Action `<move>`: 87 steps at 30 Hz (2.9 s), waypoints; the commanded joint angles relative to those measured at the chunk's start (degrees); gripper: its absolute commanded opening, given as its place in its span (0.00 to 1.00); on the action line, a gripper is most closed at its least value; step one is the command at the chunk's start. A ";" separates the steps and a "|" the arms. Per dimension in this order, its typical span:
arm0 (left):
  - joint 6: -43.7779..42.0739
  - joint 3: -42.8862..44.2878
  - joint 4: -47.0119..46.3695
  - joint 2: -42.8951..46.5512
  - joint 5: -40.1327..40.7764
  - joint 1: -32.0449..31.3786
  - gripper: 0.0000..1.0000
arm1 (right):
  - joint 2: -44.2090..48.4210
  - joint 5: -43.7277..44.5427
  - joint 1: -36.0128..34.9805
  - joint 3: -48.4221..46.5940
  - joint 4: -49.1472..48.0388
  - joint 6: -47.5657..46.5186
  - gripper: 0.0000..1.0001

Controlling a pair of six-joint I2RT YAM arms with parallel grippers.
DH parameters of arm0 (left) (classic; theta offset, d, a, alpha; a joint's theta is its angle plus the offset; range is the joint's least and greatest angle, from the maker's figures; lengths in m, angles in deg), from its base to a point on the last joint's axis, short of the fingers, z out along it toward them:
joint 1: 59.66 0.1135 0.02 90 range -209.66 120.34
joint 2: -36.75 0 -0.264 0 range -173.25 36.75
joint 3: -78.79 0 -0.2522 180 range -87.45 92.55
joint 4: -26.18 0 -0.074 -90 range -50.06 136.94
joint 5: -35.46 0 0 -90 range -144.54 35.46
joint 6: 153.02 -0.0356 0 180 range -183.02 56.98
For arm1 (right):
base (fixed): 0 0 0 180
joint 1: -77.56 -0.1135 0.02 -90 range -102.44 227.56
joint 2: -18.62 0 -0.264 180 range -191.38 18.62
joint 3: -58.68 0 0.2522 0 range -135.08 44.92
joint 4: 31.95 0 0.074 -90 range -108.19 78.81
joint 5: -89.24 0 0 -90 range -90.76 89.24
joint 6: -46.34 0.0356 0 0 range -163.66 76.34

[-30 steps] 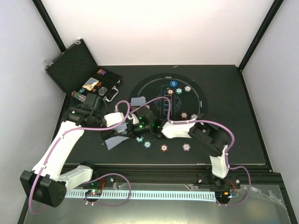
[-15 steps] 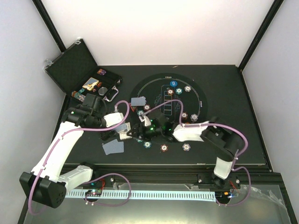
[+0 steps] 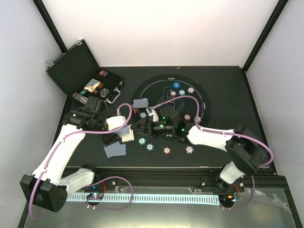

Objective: Distribute texas hold em gaming equipment

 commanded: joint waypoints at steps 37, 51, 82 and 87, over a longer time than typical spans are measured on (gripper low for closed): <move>-1.89 0.40 -0.28 1.58 -5.11 0.20 0.02 | -10.39 -6.28 0.43 -5.68 -7.31 4.05 0.42; -1.54 0.01 -0.56 1.68 -4.59 0.20 0.01 | -2.74 -3.45 1.10 -5.42 2.17 -1.22 0.01; -0.58 0.23 -0.44 1.60 -3.59 0.20 0.02 | -25.74 -8.21 34.47 -38.73 33.65 -22.33 0.01; -0.18 0.49 -0.24 1.35 -3.63 0.17 0.02 | -44.55 -7.26 38.22 -62.11 43.94 -23.05 0.01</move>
